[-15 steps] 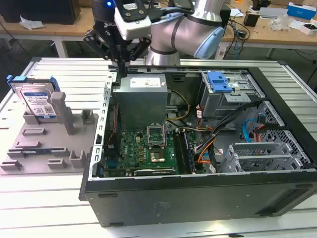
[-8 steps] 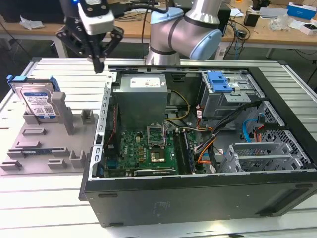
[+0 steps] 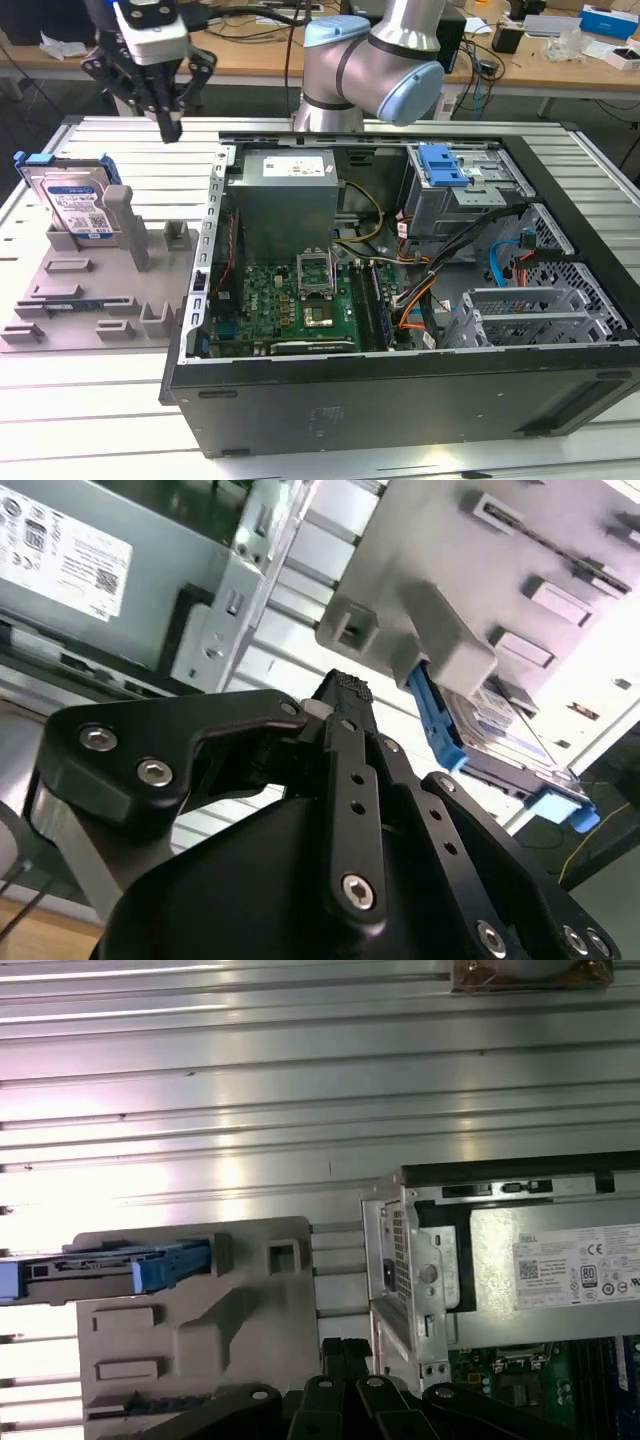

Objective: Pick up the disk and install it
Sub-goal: 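Reach for the disk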

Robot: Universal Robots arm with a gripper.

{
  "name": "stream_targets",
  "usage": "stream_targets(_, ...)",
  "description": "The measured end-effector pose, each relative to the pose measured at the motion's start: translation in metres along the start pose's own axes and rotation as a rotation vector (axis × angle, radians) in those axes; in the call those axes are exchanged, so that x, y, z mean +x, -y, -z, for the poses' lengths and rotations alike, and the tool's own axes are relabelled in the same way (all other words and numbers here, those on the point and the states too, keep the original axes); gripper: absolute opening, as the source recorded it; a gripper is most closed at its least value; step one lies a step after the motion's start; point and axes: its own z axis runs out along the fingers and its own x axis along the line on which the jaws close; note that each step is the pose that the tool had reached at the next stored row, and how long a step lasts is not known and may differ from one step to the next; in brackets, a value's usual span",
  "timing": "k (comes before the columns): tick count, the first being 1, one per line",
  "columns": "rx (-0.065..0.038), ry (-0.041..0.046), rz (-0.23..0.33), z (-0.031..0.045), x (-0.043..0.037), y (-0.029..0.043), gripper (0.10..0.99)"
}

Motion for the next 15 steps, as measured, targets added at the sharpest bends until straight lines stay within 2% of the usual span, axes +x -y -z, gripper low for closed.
stream_targets(3,0.0,0.0,0.0,-0.0009,0.0189,-0.0072,0.106)
stream_targets(5,0.0,0.0,0.0,-0.0013,0.0268,-0.0103,0.106)
stream_targets(6,0.0,0.0,0.0,-0.0017,0.0339,-0.013,0.106)
stream_targets(10,0.0,0.0,0.0,-0.0025,0.0535,-0.0178,0.106)
stream_targets(13,0.0,-0.0014,0.0,-0.0036,0.0807,-0.0214,0.106)
stream_targets(15,0.0,-0.0042,0.0,-0.0036,0.0817,-0.0214,0.106)
